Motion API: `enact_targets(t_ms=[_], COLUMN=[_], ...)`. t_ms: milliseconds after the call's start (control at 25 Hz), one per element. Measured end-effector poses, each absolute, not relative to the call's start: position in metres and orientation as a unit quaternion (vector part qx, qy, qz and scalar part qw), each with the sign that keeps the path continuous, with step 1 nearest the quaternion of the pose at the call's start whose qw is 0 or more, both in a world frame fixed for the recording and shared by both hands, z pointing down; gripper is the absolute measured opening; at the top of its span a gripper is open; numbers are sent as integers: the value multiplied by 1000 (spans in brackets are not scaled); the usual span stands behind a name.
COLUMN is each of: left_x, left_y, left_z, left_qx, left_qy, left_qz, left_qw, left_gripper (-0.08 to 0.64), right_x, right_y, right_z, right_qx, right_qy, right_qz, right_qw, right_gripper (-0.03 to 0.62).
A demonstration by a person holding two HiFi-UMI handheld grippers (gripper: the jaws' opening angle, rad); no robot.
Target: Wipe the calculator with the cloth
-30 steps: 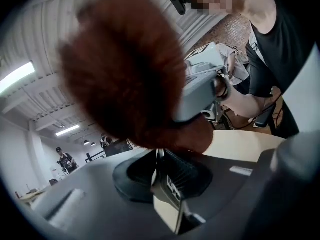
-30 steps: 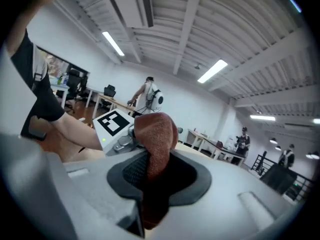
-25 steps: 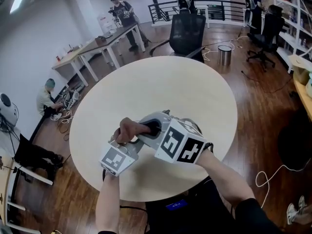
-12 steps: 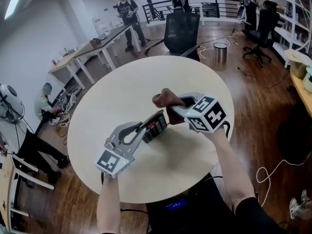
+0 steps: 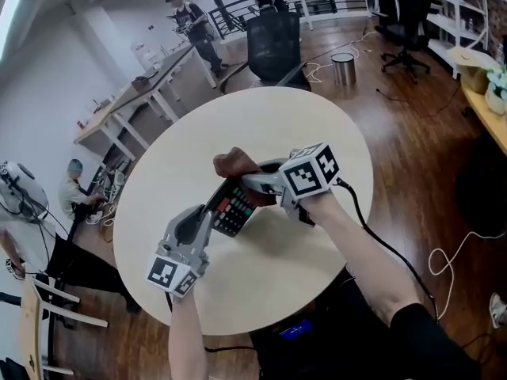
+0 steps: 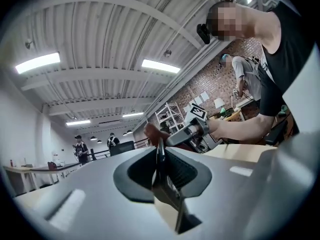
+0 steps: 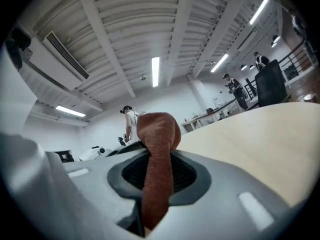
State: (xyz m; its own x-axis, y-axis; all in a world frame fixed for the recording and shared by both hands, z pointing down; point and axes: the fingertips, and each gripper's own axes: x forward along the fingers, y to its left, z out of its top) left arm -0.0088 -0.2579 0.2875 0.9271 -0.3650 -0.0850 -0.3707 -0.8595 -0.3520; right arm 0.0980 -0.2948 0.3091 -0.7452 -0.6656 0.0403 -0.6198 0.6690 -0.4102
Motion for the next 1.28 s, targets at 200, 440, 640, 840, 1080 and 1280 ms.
enact_targets(t_ms=[200, 440, 640, 840, 1080, 1280], left_x=[-21, -35, -51, -49, -45, -48], left_y=[-269, -276, -279, -272, -278, -280], left_z=[290, 291, 274, 265, 270, 275], left_qx=[-971, -975, -971, -935, -895, -891], left_qy=[200, 195, 144, 40, 23, 25], left_qz=[51, 84, 185, 291, 333, 331], left_qw=[124, 64, -46, -200, -294, -311], left_gripper=[54, 52, 52, 52, 52, 52], right_x=[96, 103, 100, 75, 67, 82], right_y=[-294, -296, -287, -264, -232, -199], right_z=[356, 357, 273, 233, 243, 268], right_qx=[-355, -372, -349, -260, -159, -98], right_qy=[907, 905, 934, 963, 985, 994], right_qz=[-224, -204, -54, 41, 6, -3], right_qw=[-26, -40, 45, 55, 60, 38], right_gripper=[84, 84, 84, 84, 84, 84])
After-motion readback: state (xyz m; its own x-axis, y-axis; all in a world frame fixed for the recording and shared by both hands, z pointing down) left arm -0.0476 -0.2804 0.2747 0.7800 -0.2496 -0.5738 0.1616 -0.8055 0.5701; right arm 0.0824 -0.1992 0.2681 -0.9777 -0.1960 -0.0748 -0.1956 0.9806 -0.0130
